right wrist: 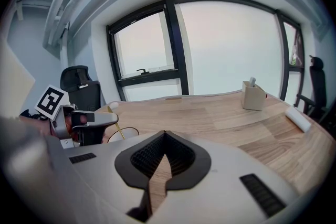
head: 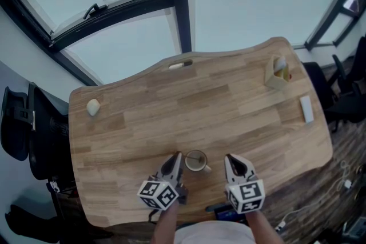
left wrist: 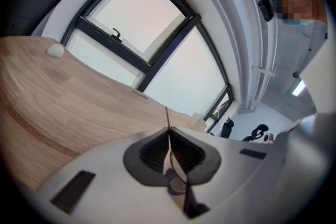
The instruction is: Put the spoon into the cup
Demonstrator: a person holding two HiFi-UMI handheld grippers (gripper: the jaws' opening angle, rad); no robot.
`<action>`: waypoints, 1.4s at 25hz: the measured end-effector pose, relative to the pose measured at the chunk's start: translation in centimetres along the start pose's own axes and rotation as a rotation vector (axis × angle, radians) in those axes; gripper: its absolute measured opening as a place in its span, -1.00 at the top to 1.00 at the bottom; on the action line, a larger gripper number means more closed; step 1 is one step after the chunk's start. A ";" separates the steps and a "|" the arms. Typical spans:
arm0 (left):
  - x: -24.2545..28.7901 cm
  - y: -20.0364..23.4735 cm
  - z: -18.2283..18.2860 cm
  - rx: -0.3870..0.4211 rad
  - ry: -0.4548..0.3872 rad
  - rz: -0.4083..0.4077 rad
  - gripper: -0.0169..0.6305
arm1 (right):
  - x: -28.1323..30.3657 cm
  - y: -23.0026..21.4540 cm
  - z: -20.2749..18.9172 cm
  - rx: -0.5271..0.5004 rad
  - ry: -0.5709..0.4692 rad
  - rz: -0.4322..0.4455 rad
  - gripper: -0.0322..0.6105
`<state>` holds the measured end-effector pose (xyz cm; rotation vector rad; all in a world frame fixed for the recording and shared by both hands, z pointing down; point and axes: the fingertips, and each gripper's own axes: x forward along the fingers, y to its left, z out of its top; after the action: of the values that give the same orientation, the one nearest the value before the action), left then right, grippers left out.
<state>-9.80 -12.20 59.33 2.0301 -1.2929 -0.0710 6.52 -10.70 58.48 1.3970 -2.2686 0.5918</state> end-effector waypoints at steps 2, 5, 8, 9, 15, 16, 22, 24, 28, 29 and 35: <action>0.0 0.1 -0.1 -0.002 0.000 0.000 0.94 | 0.0 0.1 -0.1 0.005 0.003 -0.001 0.91; 0.0 0.1 -0.2 -0.004 -0.003 -0.003 0.94 | -0.1 0.1 0.1 0.005 0.002 -0.010 0.91; 0.0 0.1 -0.2 0.004 -0.006 -0.004 0.94 | 0.0 0.0 -0.2 0.002 0.003 -0.009 0.91; 0.1 0.1 -0.2 0.006 -0.005 -0.004 0.94 | 0.0 0.0 -0.3 0.004 0.005 -0.007 0.91; 0.2 0.1 -0.2 0.011 -0.005 -0.001 0.94 | 0.0 0.0 -0.1 0.007 0.000 -0.003 0.91; 0.2 0.1 -0.2 0.014 -0.005 0.000 0.94 | 0.0 0.0 -0.2 0.008 0.001 -0.004 0.91; 0.1 0.0 -0.2 0.022 -0.011 0.000 0.94 | -0.1 -0.1 -0.2 0.004 0.000 -0.005 0.91; 0.1 0.1 -0.2 0.021 -0.012 0.001 0.93 | -0.1 -0.1 -0.1 0.003 0.001 -0.006 0.91; 0.1 0.1 -0.2 0.014 -0.015 0.008 0.85 | -0.2 -0.1 0.0 0.003 -0.003 -0.006 0.91; 0.1 0.2 -0.2 0.015 -0.016 0.011 0.82 | -0.2 -0.1 0.0 0.003 -0.006 -0.006 0.91; 0.0 0.3 -0.1 0.027 -0.016 0.026 0.67 | -0.2 0.1 0.3 -0.001 -0.014 -0.002 0.91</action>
<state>-9.94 -12.22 59.61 2.0387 -1.3358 -0.0583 6.48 -10.63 58.09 1.4066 -2.2784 0.5814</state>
